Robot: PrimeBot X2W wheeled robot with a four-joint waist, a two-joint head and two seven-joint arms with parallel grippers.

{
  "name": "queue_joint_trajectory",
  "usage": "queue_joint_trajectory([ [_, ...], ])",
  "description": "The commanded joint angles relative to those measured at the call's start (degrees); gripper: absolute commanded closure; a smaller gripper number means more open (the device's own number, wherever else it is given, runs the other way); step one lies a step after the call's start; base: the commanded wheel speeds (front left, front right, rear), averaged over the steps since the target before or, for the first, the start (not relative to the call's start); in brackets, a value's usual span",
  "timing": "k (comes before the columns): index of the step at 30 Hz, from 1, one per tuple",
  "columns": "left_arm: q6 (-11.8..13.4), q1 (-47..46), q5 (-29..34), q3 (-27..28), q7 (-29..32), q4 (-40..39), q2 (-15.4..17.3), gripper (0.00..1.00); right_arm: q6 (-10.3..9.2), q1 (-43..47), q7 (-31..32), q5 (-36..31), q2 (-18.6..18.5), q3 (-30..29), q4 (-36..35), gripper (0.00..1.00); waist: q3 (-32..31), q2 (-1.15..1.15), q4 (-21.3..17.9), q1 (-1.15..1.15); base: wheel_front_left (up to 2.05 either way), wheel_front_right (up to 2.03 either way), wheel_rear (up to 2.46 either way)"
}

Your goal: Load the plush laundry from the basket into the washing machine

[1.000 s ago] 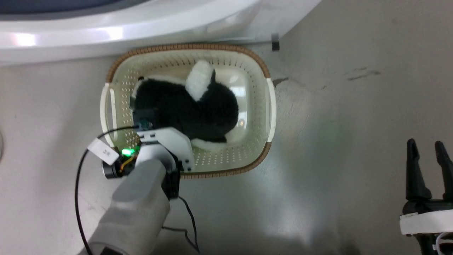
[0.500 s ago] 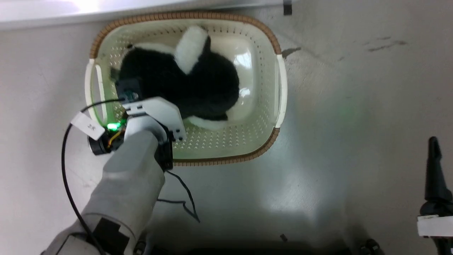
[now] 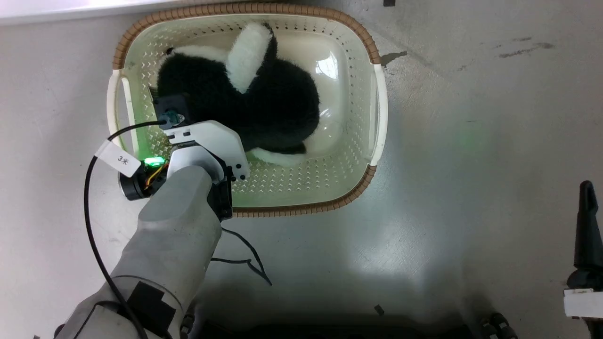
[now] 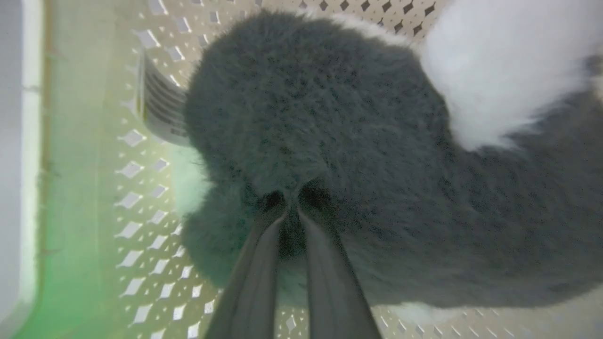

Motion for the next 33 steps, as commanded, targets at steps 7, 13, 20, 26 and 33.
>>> queue_joint_trajectory([
  [7, -2.2, 0.2, -2.2, -0.1, 1.8, 0.8, -0.3, 1.00, -0.05, 0.6, 0.4, 0.5, -0.1, -0.5, -0.7, 0.00, 0.2, 0.00, 0.2, 0.00, 0.00, 0.00, 0.00],
  [13, -3.2, 0.2, -4.0, -0.4, 4.2, 0.4, -0.3, 1.00, -0.05, 0.0, 0.4, 0.5, 0.0, 0.1, -0.2, 0.00, -0.3, 0.00, 0.2, 0.00, 0.00, 0.00, 0.00],
  [20, -4.3, 1.3, -5.5, -1.3, 4.8, -0.3, -0.3, 1.00, -0.05, -1.9, 0.0, 0.7, -0.3, 2.6, 2.1, 0.00, -4.0, 0.00, 0.3, 0.00, 0.00, 0.00, 0.00],
  [26, -5.9, 3.4, -5.9, -1.9, 4.8, 0.6, -0.3, 1.00, -0.05, -3.8, -0.6, 0.7, -0.3, 5.1, 4.9, 0.00, -9.6, 0.00, 0.6, 0.00, 0.00, 0.00, 0.00],
  [33, -8.4, 5.3, -6.8, -2.0, 6.0, 1.0, -0.3, 1.00, -0.05, -4.7, -0.9, 0.4, 0.2, 7.1, 8.4, 0.00, -15.7, 0.00, 1.0, 0.00, 0.00, 0.00, 0.00],
])
